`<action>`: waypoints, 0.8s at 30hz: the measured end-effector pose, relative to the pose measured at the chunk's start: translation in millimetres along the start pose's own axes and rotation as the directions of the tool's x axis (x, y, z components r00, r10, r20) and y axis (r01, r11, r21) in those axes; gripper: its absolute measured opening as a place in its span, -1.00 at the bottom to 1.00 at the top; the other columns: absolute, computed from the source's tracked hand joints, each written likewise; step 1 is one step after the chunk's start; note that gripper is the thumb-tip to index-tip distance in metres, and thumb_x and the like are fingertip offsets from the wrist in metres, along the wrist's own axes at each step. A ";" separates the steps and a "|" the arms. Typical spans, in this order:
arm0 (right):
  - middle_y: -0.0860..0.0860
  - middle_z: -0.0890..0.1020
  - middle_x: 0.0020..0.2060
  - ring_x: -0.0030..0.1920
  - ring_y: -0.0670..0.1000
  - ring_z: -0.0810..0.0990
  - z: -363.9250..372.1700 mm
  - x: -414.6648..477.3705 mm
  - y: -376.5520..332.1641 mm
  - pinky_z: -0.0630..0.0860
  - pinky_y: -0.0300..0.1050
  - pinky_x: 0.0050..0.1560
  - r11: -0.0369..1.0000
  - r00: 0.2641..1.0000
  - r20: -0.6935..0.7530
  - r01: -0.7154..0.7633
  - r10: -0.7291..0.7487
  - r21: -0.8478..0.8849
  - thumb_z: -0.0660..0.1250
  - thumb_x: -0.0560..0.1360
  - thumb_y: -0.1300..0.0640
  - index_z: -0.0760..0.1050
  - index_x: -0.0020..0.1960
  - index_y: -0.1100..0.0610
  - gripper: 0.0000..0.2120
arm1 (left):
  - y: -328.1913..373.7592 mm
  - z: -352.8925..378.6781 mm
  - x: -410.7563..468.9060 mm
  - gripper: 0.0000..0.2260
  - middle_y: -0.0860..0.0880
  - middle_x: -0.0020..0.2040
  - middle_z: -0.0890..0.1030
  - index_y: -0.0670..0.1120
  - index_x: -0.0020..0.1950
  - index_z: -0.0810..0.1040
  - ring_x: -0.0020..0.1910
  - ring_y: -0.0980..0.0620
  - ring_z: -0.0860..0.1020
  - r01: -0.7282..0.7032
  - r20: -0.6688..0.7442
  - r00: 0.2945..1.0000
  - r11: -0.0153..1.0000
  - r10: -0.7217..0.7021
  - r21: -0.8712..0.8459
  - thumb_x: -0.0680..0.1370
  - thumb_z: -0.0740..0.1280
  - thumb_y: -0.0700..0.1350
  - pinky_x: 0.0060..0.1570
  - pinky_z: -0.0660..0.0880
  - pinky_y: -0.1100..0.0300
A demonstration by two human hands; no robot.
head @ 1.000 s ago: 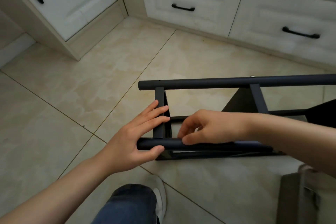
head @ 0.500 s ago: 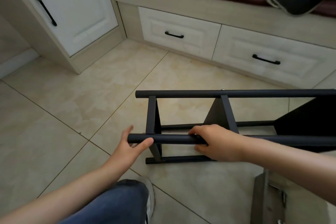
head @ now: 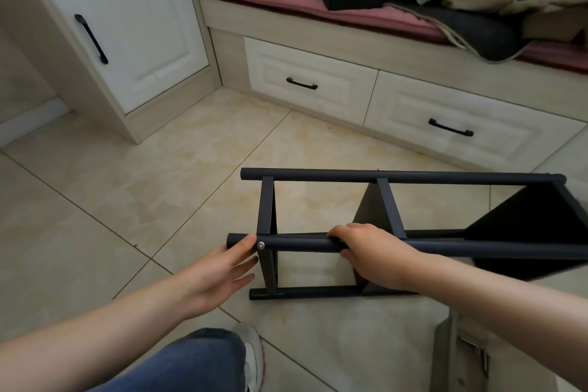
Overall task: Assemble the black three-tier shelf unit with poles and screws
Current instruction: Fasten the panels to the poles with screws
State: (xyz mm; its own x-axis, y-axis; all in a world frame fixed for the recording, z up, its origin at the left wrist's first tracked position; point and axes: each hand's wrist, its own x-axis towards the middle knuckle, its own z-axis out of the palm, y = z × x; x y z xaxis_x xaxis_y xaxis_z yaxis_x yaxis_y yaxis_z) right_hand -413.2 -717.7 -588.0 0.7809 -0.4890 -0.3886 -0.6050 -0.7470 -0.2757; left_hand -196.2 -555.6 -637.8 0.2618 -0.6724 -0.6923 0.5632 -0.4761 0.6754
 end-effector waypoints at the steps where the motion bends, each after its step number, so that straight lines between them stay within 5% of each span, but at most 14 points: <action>1: 0.03 0.52 0.12 0.07 0.13 0.54 -0.8 1.2 0.3 0.51 0.08 0.13 1.000 1.000 -0.009 -0.004 0.004 -0.009 0.13 0.67 0.13 0.38 0.34 0.02 -0.74 | 0.4 3.9 1.4 -0.45 -0.08 0.27 0.65 -0.12 0.33 0.55 0.34 -0.05 0.52 0.012 -0.020 1.000 0.998 -0.013 -0.067 0.38 0.47 0.04 0.46 0.34 -0.06; 9: 0.04 0.52 0.12 0.07 0.12 0.53 -7.3 8.2 1.5 0.51 0.08 0.10 0.993 0.997 -0.080 -0.017 0.008 -0.117 0.13 0.68 0.11 0.34 0.37 0.03 -0.73 | 9.2 29.8 3.7 -0.67 -0.04 -0.08 0.76 -0.11 0.19 0.62 0.19 -0.03 0.57 -0.029 -0.094 0.996 0.952 0.000 -0.304 0.50 0.43 0.03 0.27 0.38 0.01; 16: -0.01 0.53 0.04 0.00 0.06 0.52 -33.7 1.8 8.1 0.54 0.12 0.09 0.994 0.982 -0.185 -0.047 0.029 -0.094 0.19 0.65 0.17 0.36 0.31 -0.01 -0.75 | 43.3 46.0 -0.6 -0.62 -0.01 0.18 0.66 -0.08 0.23 0.62 0.25 0.01 0.53 -0.121 -0.082 0.991 0.967 0.105 -0.222 0.49 0.42 0.09 0.22 0.37 0.05; 21: -0.02 0.51 0.03 0.04 0.05 0.50 -67.4 -7.3 11.9 0.50 0.19 0.22 0.997 0.953 -0.296 -0.075 0.062 -0.034 0.27 0.59 0.27 0.36 0.30 0.00 -0.65 | 93.5 76.7 -13.8 -0.64 0.09 -0.02 0.74 -0.03 0.14 0.65 0.15 0.08 0.57 -0.248 -0.039 0.969 0.961 0.245 -0.126 0.46 0.40 0.15 0.03 0.41 0.17; 24: -0.02 0.52 0.01 -0.01 0.02 0.53 -91.8 -11.8 15.6 0.57 0.05 0.09 0.999 0.921 -0.386 -0.052 0.052 0.010 0.24 0.62 0.21 0.37 0.28 0.00 -0.73 | 128.7 96.9 -27.8 -0.65 0.05 0.08 0.71 -0.02 0.17 0.65 0.11 0.10 0.57 -0.318 0.004 0.948 0.945 0.319 -0.080 0.50 0.38 0.16 0.04 0.39 0.16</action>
State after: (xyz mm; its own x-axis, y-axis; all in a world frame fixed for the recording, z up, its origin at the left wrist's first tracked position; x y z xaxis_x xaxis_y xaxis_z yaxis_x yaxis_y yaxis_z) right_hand -417.7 -765.0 -507.0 0.7479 -0.6630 -0.0334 -0.6464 -0.7159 -0.2638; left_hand -206.9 -653.1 -507.0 0.4248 -0.7915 -0.4394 0.5114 -0.1907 0.8379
